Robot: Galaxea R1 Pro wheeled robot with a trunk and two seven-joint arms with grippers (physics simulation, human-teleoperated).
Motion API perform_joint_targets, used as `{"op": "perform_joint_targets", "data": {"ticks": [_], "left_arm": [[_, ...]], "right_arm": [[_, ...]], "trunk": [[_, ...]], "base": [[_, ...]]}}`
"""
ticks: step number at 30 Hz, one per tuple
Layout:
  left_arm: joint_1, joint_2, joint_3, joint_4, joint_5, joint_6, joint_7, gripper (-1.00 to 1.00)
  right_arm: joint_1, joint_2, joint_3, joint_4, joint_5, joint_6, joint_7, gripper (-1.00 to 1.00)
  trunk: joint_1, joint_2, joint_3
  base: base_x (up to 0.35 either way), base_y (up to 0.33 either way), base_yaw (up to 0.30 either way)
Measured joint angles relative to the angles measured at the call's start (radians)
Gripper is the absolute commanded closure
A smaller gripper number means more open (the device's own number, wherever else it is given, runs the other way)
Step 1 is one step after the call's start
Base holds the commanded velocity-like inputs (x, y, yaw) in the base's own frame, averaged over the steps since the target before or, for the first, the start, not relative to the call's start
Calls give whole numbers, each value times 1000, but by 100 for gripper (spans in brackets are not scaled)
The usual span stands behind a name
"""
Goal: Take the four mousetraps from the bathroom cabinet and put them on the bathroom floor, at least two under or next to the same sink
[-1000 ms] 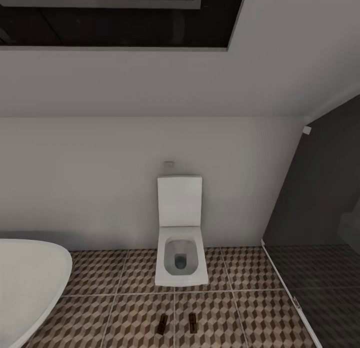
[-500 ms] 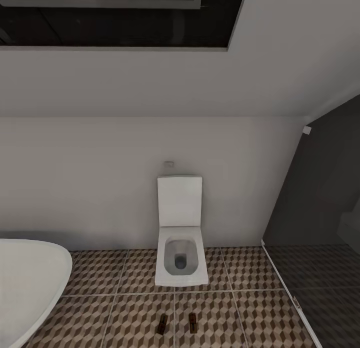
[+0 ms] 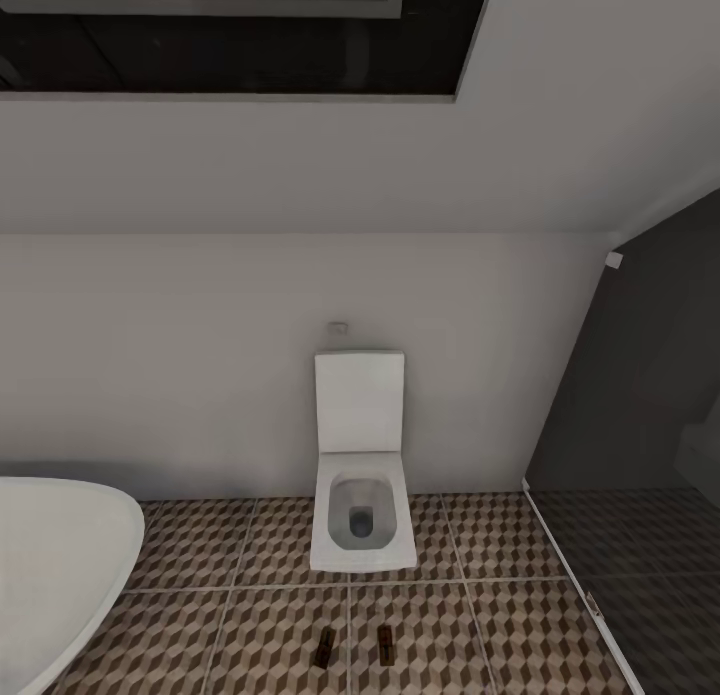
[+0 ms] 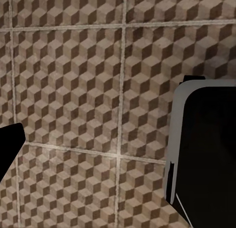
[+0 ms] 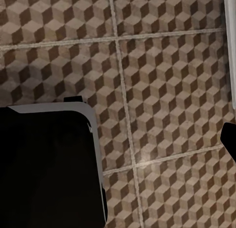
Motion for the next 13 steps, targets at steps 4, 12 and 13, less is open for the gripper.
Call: {"op": "perform_joint_targets", "data": {"ticks": [4,12,13], "left_arm": [[0,0,0,0,0,0,0,-100],[0,0,0,0,0,0,0,-100],[0,0,0,0,0,0,0,-100]], "right_arm": [[0,0,0,0,0,0,0,-100],[0,0,0,-1,0,0,0,-100],[0,0,0,-1,0,0,0,-100]], "trunk": [[0,0,0],[0,0,0],[0,0,0]], "base": [[0,0,0],[0,0,0],[0,0,0]]}}
